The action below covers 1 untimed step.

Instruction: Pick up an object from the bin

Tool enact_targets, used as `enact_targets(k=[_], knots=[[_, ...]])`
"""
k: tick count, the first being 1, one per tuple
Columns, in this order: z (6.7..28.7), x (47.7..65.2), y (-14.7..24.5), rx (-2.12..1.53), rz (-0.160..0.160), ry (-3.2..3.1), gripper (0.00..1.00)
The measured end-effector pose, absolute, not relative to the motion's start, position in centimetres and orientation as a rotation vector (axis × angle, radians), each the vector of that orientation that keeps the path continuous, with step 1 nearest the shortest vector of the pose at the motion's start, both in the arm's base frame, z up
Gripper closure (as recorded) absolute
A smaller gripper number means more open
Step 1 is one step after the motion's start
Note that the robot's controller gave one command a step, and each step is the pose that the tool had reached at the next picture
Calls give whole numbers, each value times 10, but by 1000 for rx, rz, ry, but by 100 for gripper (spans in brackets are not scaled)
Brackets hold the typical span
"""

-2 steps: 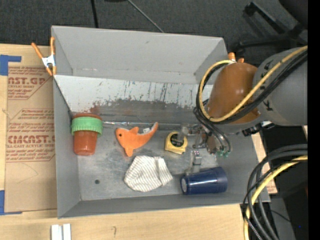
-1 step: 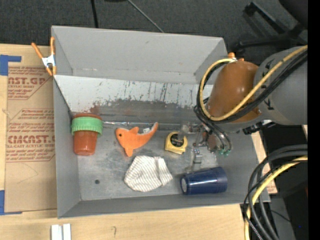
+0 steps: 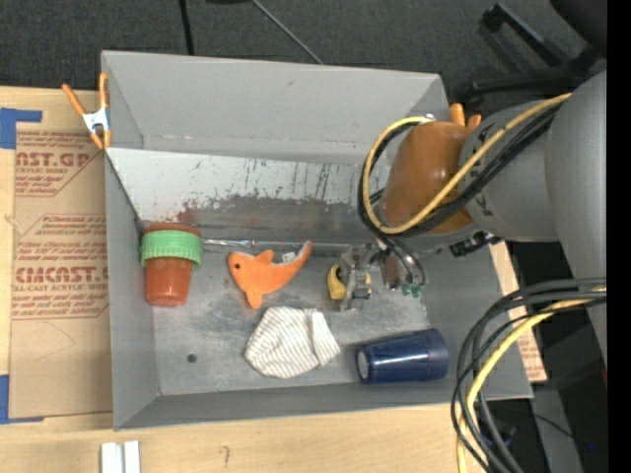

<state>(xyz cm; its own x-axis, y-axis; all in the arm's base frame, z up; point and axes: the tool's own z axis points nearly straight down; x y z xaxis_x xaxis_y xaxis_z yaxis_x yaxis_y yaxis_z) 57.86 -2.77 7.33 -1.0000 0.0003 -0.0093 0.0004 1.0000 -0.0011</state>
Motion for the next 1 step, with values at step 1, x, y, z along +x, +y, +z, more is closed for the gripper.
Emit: enact_targets(k=[1], knots=[[73,579,-28,1,-2,3132,100]])
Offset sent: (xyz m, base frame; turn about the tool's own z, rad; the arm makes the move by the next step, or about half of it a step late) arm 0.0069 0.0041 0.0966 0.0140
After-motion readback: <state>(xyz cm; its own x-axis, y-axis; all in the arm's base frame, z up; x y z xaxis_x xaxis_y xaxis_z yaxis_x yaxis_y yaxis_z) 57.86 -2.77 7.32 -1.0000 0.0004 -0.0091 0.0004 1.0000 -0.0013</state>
